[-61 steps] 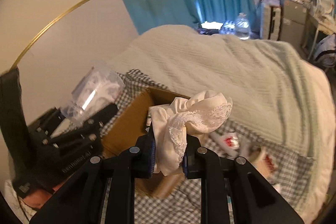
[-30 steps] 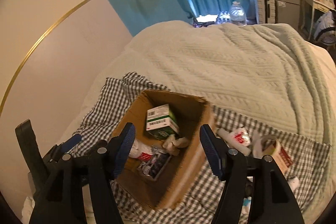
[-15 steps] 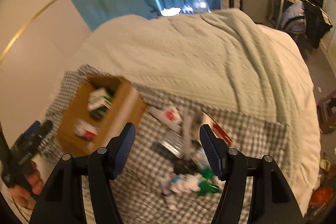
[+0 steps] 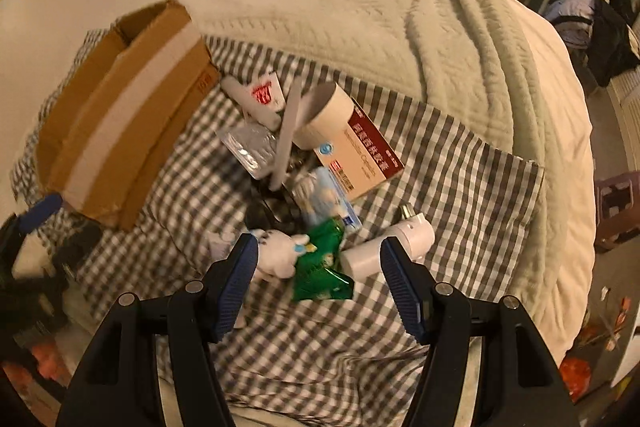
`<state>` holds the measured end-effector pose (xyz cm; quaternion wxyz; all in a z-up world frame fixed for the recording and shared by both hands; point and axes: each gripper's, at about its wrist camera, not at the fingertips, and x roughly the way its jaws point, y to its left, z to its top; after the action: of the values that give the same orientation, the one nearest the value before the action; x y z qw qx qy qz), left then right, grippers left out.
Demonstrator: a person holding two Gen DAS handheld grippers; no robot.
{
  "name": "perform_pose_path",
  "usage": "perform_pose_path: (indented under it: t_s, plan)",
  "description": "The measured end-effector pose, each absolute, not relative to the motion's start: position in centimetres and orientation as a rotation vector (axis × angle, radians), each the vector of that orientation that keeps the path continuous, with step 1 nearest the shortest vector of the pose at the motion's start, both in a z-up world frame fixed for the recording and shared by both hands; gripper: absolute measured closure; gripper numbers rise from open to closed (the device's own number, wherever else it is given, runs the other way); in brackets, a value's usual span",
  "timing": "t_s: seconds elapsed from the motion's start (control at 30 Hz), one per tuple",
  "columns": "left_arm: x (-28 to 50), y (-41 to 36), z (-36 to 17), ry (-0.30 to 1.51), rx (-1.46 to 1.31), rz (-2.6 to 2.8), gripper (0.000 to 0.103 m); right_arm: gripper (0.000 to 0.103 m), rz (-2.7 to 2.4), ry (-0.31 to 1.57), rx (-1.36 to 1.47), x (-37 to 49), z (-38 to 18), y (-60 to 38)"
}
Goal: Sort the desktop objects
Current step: 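Grasp the white toothpaste tube with the left tool from the pile, then pass the toothpaste tube from the left tool to the right tool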
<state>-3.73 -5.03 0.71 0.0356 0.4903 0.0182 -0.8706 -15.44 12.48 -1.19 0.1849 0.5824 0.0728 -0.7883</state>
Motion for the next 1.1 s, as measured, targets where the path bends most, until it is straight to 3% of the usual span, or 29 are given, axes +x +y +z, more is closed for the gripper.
perform_pose_path:
  t_s: [0.1,0.17,0.23,0.37,0.53,0.63,0.77,1.1]
  plan:
    - [-2.6,-4.0,-2.1,0.047,1.537,-2.658,0.005,0.040,-2.218,0.172,1.635,-15.4,-1.2,13.2]
    - [-2.4,-3.2,-3.9,0.061,1.602,-2.636,0.020,0.040,-2.222,0.170,1.622,-15.5,-1.0,13.5]
    - [-2.3,-2.3,-6.2,0.073,1.673,-2.596,0.029,0.040,-2.226,0.170,1.609,-15.3,-0.7,13.6]
    - [-1.9,-1.2,-10.6,0.208,1.779,-2.544,0.029,0.040,-2.226,0.157,1.599,-15.0,-0.4,14.0]
    - [-1.9,0.8,-12.9,0.186,1.860,-2.565,0.030,0.040,-2.232,0.170,1.603,-15.0,-0.2,14.4]
    - [-2.6,1.3,-13.2,0.122,1.926,-2.558,0.079,0.040,-2.236,0.166,1.591,-15.4,0.4,14.4]
    - [-3.4,-0.5,-11.8,0.216,2.014,-2.512,0.080,0.040,-2.238,0.131,1.569,-16.0,1.2,14.3]
    - [-3.7,-5.2,-4.9,0.113,2.300,-2.237,0.080,0.040,-2.212,0.175,1.601,-14.3,1.4,13.8]
